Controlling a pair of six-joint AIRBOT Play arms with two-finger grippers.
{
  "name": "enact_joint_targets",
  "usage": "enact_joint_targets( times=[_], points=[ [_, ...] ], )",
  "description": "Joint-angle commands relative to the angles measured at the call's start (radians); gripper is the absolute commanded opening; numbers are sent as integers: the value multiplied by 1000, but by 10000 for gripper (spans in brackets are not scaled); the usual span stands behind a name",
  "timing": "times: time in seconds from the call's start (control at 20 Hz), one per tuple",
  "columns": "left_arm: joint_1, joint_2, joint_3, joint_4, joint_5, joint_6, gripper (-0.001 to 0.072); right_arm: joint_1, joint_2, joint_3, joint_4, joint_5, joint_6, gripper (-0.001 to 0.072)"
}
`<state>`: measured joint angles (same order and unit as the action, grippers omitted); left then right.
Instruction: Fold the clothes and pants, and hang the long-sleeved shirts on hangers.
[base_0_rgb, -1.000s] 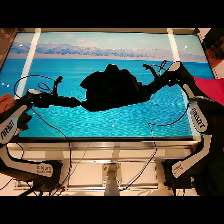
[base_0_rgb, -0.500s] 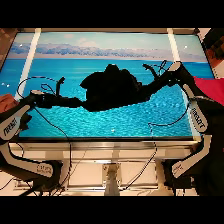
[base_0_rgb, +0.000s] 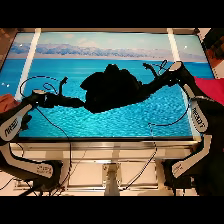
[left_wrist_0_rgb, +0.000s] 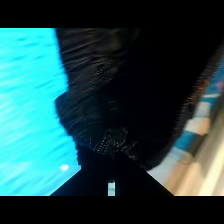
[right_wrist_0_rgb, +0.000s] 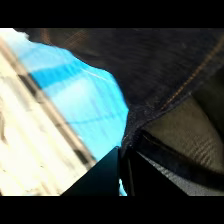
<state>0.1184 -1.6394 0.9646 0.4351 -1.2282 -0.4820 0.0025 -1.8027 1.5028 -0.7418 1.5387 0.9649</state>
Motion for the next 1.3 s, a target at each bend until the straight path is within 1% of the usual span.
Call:
enact_joint_targets(
  times=[0.0,0.05,0.15,0.2,0.25,0.3,0.4,0.55,0.7,0.8,0.9,1.0,1.05,1.1,1.15,1.2,1.25],
  points=[
    [26,80,39,-102,-101,0,13,-40,18,1,369,76,-47,15],
    [39,133,67,-141,-89,0,13,-61,40,1,514,74,-72,15],
    [55,258,154,-167,-2,-2,13,-106,102,1,748,24,-131,15],
    [55,313,194,-167,65,-19,13,-122,136,1,837,-10,-164,15],
    [47,364,234,-167,144,-63,13,-134,172,1,910,-54,-185,15],
    [35,400,268,-168,212,-101,13,-138,207,1,945,-108,-201,15],
    [1,447,329,-167,329,-163,13,-133,264,1,941,-237,-199,15],
    [-63,457,377,-167,454,-212,14,-89,299,1,946,-369,-188,16],
    [-128,453,378,-168,615,-215,14,-32,312,1,948,-524,-192,16],
    [-152,440,378,-167,689,-214,14,1,311,0,914,-630,-192,16],
    [-156,408,377,-167,694,-214,14,34,310,1,846,-708,-192,16],
    [-156,370,377,-154,693,-213,14,53,310,1,768,-740,-193,16],
    [-156,355,377,-96,691,-214,14,55,310,0,715,-740,-189,16],
    [-156,340,377,10,671,-221,14,51,310,0,636,-739,-137,16],
    [-155,326,377,109,623,-274,14,44,310,0,539,-731,-50,16],
    [-154,311,377,196,543,-352,14,33,310,0,422,-705,46,16],
    [-154,292,377,275,433,-415,15,19,310,0,290,-653,138,15]
  ],
)
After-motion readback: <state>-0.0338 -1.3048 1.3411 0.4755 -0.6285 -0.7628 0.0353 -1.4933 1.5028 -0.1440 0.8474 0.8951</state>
